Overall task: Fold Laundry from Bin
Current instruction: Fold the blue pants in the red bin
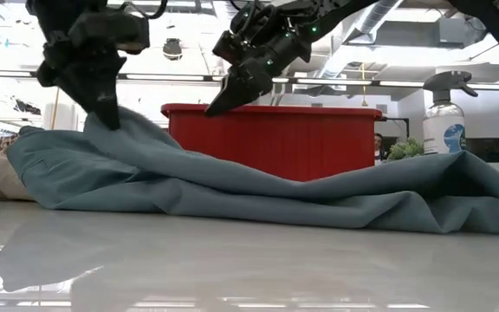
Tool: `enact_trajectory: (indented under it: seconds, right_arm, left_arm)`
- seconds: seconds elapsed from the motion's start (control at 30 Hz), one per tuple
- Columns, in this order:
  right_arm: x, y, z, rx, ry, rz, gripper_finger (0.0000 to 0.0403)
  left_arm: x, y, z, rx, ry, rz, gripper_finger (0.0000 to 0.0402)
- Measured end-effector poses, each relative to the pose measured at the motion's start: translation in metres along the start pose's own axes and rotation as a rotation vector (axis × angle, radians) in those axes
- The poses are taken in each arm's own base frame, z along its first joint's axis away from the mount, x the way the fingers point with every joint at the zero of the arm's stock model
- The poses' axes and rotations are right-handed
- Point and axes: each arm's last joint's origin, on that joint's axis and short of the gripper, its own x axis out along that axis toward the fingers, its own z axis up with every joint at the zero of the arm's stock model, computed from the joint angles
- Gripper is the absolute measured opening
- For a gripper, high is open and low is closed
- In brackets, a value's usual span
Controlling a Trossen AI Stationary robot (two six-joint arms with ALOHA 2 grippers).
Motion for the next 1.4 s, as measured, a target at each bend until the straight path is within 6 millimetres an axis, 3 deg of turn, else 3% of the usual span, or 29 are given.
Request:
enact_trajectory:
  seconds: [0.23, 0.47, 0.6, 1.03, 1.4]
  right_arm:
    - [-0.002, 0.000, -0.005, 0.061, -0.023, 0.109, 0.0135]
    - [0.037, 0.023, -0.008, 0.073, -0.021, 0.190, 0.0161]
    - [0.057, 0.027, -0.017, 0.078, 0.008, 0.175, 0.0177]
    - [0.074, 0.024, -0.036, 0.122, 0.068, 0.179, 0.0189]
    - [0.087, 0.022, -0.051, 0.144, 0.154, 0.101, 0.0174]
  left_arm:
    - [0.021, 0.007, -0.012, -0.038, 0.138, -0.056, 0.0149]
    - [0.028, 0.014, -0.017, -0.061, 0.135, -0.010, 0.0195]
    - [0.028, 0.019, -0.018, -0.074, 0.165, 0.026, 0.0200]
    - [0.030, 0.021, -0.013, -0.080, 0.134, 0.037, 0.0200]
    - [0.026, 0.027, 0.003, -0.141, 0.166, -0.008, 0.0200]
